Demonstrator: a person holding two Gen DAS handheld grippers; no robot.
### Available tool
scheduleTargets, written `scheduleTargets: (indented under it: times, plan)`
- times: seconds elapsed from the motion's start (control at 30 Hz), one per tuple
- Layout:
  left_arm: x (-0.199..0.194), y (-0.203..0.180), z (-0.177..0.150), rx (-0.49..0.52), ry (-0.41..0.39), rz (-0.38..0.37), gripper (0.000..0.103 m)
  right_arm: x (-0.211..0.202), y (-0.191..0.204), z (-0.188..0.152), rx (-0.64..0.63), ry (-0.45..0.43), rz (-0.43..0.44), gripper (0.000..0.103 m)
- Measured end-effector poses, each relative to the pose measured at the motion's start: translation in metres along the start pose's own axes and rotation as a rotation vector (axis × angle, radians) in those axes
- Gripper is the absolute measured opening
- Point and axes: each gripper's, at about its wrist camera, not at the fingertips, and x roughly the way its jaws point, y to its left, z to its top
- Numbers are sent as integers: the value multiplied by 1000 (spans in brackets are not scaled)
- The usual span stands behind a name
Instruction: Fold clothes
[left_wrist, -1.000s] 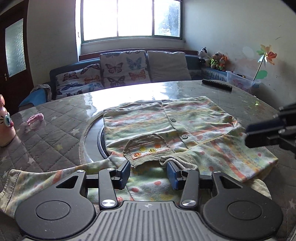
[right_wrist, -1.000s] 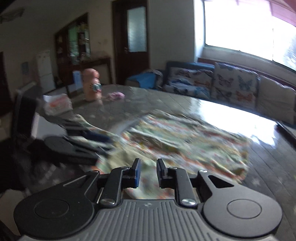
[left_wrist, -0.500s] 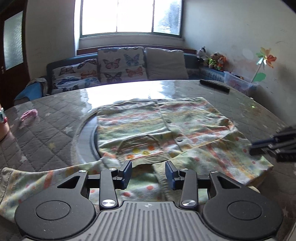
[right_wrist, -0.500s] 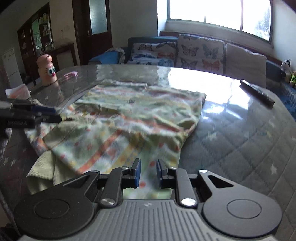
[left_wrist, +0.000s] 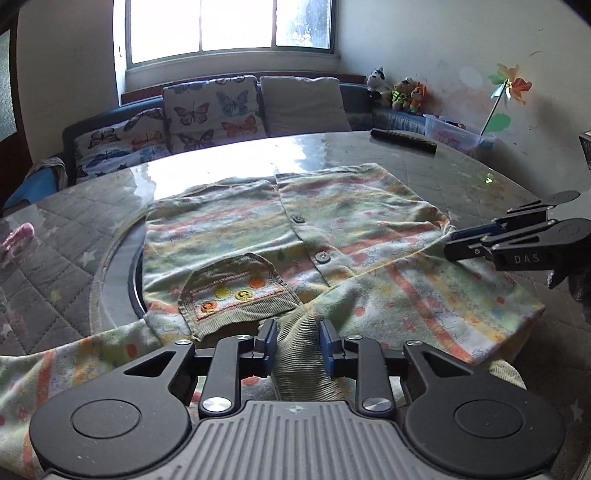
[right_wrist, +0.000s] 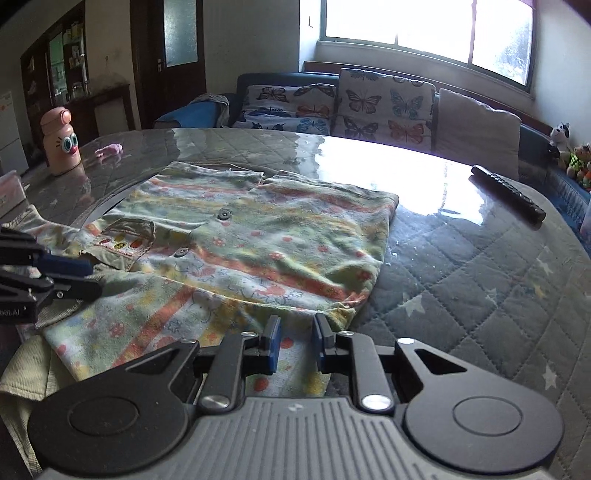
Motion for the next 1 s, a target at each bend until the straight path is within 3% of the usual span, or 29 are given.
scheduleTargets:
  times: [0.17, 0.33, 0.43, 0.53, 0.63, 0.73, 0.87, 0.9, 0.93, 1.0]
  plan:
    - [-3, 9, 5, -61, 4, -2, 37, 0, 0, 0, 0, 0, 5, 20]
    - [5, 13, 5, -113, 47, -22, 37, 0, 1, 1, -4, -1, 8, 24]
    - [4, 12, 2, -117, 47, -30, 30, 0, 1, 1, -3, -1, 11, 24]
    - [-3, 8, 2, -96, 19, -21, 11, 0, 0, 0, -1, -2, 13, 24]
    - [-17, -3, 4, -24, -60, 22, 8, 1, 0, 0, 2, -4, 12, 24]
    - [-30, -15, 2, 77, -146, 56, 9, 0, 1, 0, 1, -3, 12, 25]
    - [-19, -7, 0, 66, -73, 85, 16, 0, 2, 2, -5, -3, 11, 27]
    - [-18, -3, -1, 48, -64, 90, 20, -1, 3, 2, -5, -3, 11, 28]
    - [-19, 1, -2, 29, -59, 93, 30, -3, 4, 3, -9, -8, 11, 29]
    - [-23, 7, -1, 1, -67, 90, 33, -6, 8, 5, -19, -16, 12, 30]
